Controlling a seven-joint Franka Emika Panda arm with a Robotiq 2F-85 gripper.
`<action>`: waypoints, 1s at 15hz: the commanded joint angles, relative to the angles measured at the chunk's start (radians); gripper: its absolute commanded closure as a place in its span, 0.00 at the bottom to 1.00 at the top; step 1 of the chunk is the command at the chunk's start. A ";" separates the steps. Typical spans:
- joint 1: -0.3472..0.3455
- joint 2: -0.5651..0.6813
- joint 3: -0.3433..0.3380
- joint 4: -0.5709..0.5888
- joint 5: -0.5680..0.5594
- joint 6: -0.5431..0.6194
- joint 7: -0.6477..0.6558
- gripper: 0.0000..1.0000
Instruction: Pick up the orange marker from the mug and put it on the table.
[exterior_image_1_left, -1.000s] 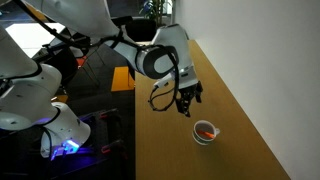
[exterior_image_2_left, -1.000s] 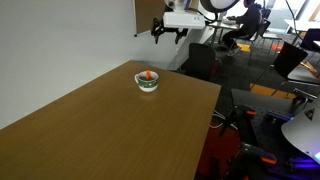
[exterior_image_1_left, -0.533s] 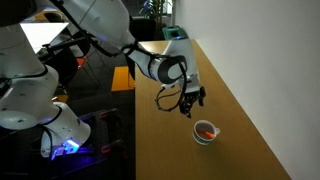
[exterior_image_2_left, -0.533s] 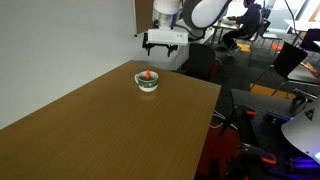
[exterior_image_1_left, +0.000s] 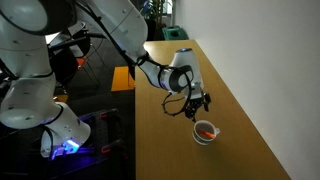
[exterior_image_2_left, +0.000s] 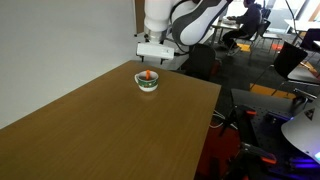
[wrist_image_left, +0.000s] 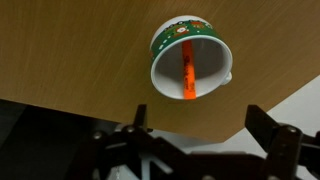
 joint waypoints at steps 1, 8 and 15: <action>0.042 0.074 -0.055 0.055 -0.012 0.038 0.046 0.00; 0.058 0.176 -0.095 0.125 0.010 0.045 0.013 0.00; 0.037 0.241 -0.080 0.174 0.103 0.068 -0.062 0.23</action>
